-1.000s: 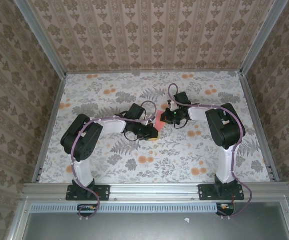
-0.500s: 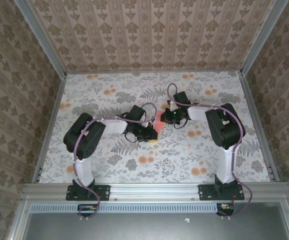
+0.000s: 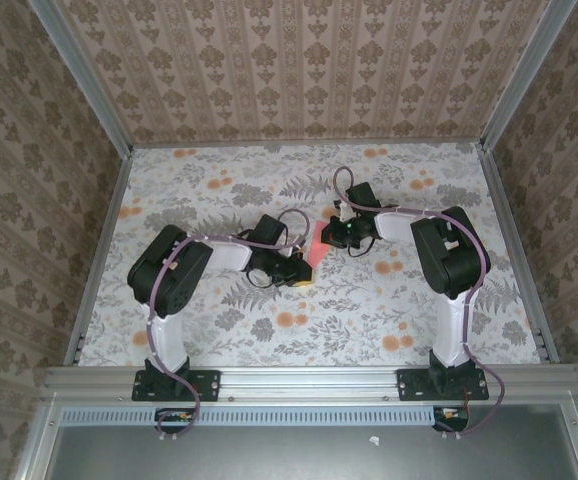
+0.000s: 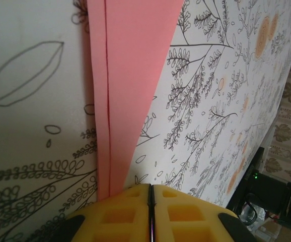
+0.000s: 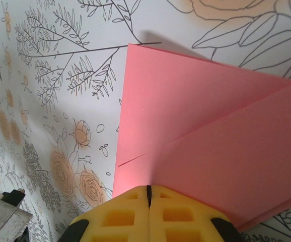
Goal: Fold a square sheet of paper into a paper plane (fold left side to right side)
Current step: Fold the wing for the fifth time at the center of the table.
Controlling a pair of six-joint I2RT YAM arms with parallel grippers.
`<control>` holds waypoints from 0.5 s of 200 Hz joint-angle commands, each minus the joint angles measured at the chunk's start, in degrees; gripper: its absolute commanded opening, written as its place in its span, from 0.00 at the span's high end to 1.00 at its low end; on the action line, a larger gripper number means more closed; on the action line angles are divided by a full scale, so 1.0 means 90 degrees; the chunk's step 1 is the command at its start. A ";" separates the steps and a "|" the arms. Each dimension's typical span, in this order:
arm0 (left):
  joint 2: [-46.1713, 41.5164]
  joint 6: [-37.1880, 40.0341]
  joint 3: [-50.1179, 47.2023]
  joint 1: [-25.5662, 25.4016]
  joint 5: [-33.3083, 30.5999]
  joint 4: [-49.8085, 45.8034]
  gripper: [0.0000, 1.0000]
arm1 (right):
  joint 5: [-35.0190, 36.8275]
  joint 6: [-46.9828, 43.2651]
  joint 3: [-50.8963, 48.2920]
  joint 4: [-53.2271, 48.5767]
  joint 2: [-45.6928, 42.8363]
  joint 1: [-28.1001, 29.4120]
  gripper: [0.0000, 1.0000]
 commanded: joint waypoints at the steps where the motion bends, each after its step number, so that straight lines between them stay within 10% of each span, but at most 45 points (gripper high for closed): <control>1: 0.0078 -0.0164 -0.0284 0.0049 0.0003 0.0066 0.91 | 0.0478 -0.0142 0.0027 -0.0649 0.0221 0.0019 0.98; 100: -0.0527 0.0093 0.0214 0.0180 0.0014 -0.0559 0.91 | 0.0528 -0.0143 0.0027 -0.0657 0.0211 0.0035 0.98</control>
